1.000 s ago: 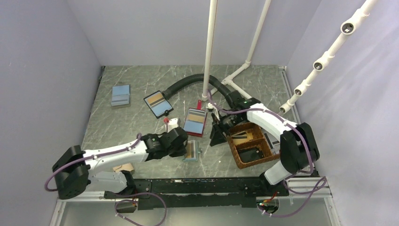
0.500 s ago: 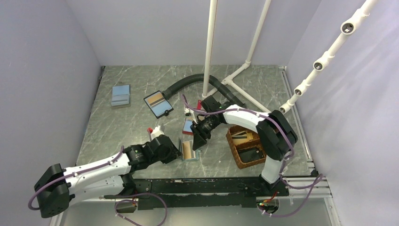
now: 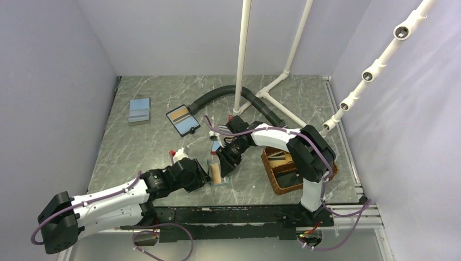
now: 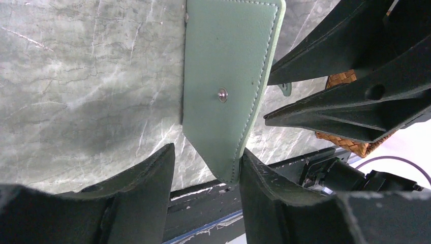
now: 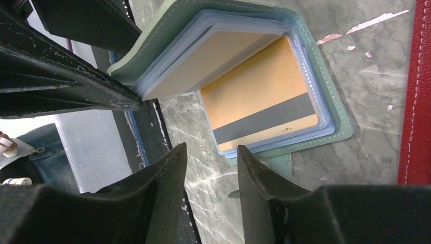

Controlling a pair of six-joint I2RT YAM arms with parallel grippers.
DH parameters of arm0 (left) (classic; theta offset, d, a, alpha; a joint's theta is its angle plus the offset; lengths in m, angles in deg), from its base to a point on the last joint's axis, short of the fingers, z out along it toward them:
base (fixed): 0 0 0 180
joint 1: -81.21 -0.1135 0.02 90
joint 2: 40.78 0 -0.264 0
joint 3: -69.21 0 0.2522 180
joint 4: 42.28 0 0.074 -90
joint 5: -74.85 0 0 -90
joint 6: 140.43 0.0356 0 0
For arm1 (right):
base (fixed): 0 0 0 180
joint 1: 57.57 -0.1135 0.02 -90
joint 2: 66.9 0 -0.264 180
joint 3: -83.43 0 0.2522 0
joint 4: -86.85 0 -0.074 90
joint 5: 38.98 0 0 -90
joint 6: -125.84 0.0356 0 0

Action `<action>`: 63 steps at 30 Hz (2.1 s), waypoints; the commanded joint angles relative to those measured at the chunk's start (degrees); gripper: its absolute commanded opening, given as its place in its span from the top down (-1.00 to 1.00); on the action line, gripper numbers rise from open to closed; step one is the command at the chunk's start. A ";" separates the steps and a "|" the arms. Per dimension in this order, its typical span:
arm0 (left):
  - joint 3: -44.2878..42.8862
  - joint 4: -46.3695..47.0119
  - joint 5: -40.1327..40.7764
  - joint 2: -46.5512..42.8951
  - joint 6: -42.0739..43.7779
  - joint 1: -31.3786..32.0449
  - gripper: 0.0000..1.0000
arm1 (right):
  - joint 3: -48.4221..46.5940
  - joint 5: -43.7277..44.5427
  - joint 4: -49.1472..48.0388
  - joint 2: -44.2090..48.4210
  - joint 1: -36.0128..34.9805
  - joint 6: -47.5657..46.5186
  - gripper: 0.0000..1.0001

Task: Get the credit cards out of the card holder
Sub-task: Open the card holder at the center of the board.

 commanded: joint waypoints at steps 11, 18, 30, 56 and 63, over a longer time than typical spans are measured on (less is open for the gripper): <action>1.42 5.20 -1.84 -3.24 3.56 -1.37 0.04 | -1.59 -2.35 -2.55 0.48 -0.34 3.51 -0.03; 2.84 6.05 -2.33 -6.22 3.45 -2.17 -0.05 | -2.94 3.84 -1.58 -3.17 -0.42 4.55 0.00; 2.54 -0.93 -1.04 -5.71 1.02 -3.11 0.40 | -2.54 1.46 -2.33 -2.58 -0.54 4.99 0.00; -8.50 -4.56 -3.30 7.02 9.13 -3.68 0.13 | -3.20 2.57 -1.94 -3.13 -0.83 5.20 -0.01; -3.91 -14.70 -1.72 1.24 0.44 -6.27 0.28 | -3.50 6.43 -1.06 -3.78 -0.76 5.01 0.01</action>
